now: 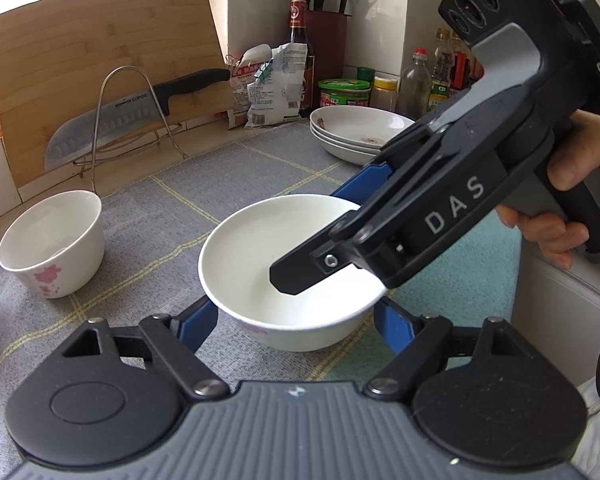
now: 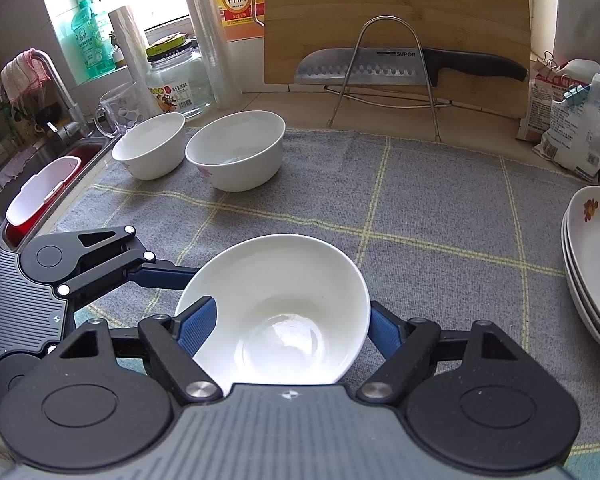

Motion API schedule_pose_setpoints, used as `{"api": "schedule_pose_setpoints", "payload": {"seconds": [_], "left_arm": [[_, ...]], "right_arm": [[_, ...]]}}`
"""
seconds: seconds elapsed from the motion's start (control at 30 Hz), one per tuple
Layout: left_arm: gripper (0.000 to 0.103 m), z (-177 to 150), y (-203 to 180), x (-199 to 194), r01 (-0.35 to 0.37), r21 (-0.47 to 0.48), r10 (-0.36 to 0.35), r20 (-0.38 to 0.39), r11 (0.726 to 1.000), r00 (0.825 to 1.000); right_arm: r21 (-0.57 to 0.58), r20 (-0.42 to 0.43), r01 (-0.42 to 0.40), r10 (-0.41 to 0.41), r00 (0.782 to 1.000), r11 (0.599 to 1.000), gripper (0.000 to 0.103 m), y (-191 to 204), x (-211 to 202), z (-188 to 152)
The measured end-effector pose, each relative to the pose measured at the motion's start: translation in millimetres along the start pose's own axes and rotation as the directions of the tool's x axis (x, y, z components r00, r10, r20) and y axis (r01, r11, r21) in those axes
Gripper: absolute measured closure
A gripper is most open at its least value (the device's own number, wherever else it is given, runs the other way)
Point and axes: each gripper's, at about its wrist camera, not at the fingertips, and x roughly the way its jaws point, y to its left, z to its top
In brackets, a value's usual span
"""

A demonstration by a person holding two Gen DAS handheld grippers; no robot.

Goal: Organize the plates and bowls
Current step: 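Lower the white bowl onto the mat and open the right gripper, then pull the right gripper back and move it toward a pink-flower bowl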

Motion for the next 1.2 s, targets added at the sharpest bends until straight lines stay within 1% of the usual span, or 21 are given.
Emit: {"api": "schedule_pose_setpoints", "payload": {"seconds": [0.27,0.3,0.33,0.37,0.43,0.57,0.7,0.8,0.9,0.97,1.0,1.03,1.07,1.1,1.13,1.17,1.2], "left_arm": [[0.018,-0.2,0.2,3.2,0.000,0.001,0.000,-0.007,1.000,1.000],[0.016,-0.3,0.1,3.2,-0.002,0.006,0.002,-0.006,1.000,1.000],[0.012,0.0,0.1,3.0,-0.006,0.007,0.006,-0.002,1.000,1.000],[0.009,0.3,0.3,2.6,-0.007,0.007,0.007,0.001,1.000,1.000],[0.008,1.5,0.8,2.7,-0.002,0.005,0.002,0.001,1.000,1.000],[0.007,-0.3,1.5,-2.2,0.007,-0.012,-0.006,0.012,1.000,1.000],[0.006,-1.5,4.0,-14.0,0.005,-0.052,-0.004,0.021,0.999,1.000],[0.006,-4.0,4.0,-24.9,-0.029,-0.081,0.030,0.018,0.996,0.999],[0.006,-6.2,3.1,-38.7,-0.091,-0.138,0.094,0.014,0.986,0.996],[0.006,-7.3,2.9,-48.5,-0.151,-0.186,0.156,0.014,0.971,0.988],[0.006,-8.5,2.7,-54.5,-0.194,-0.217,0.201,0.011,0.957,0.980],[0.006,-9.1,1.5,-59.9,-0.240,-0.248,0.251,0.013,0.938,0.968],[0.006,-9.2,0.3,-64.4,-0.286,-0.283,0.300,0.007,0.915,0.954],[0.006,-8.9,-0.3,-70.4,-0.336,-0.332,0.356,-0.003,0.881,0.935],[0.006,-9.0,-2.5,-76.4,-0.368,-0.368,0.396,-0.001,0.854,0.918],[0.006,-9.1,-5.1,-82.8,-0.401,-0.407,0.438,0.000,0.821,0.899],[0.006,-11.1,-7.6,-90.2,-0.440,-0.445,0.487,-0.009,0.780,0.873]], "right_arm": [[0.009,-0.002,-0.006,0.006,1.000,1.000,0.018,-2.2,1.9,-2.8],[0.010,-0.003,-0.009,0.009,1.000,1.000,0.016,-2.2,2.2,-3.1],[0.011,-0.004,-0.012,0.012,1.000,1.000,0.014,-2.2,2.4,-3.3],[0.011,-0.004,-0.013,0.013,1.000,1.000,0.012,-1.9,2.6,-3.6],[0.007,0.001,-0.012,0.012,1.000,1.000,0.004,-0.3,1.9,-3.5],[-0.005,0.018,0.002,-0.002,1.000,1.000,0.000,3.5,-2.5,-1.7],[-0.025,0.021,0.015,-0.014,1.000,1.000,0.000,7.9,-6.6,4.2],[-0.052,0.014,0.015,-0.014,1.000,0.999,0.000,10.5,-9.1,13.5],[-0.107,0.006,-0.004,0.004,1.000,0.994,0.000,11.5,-11.2,26.3],[-0.145,0.008,-0.019,0.020,1.000,0.989,0.000,10.7,-11.4,36.2],[-0.161,0.006,-0.028,0.029,1.000,0.987,0.000,9.7,-10.9,40.6],[-0.179,0.005,-0.043,0.045,0.999,0.983,0.000,8.7,-10.4,46.6],[-0.190,0.002,-0.057,0.059,0.998,0.980,0.000,7.4,-9.4,51.0],[-0.196,-0.004,-0.074,0.075,0.997,0.978,0.000,6.1,-7.9,56.5],[-0.204,-0.006,-0.093,0.093,0.996,0.975,0.000,4.9,-6.6,61.4],[-0.217,-0.007,-0.110,0.111,0.994,0.970,0.000,4.4,-4.8,65.5],[-0.229,-0.008,-0.121,0.122,0.992,0.966,0.000,4.4,-3.1,68.7]]}}
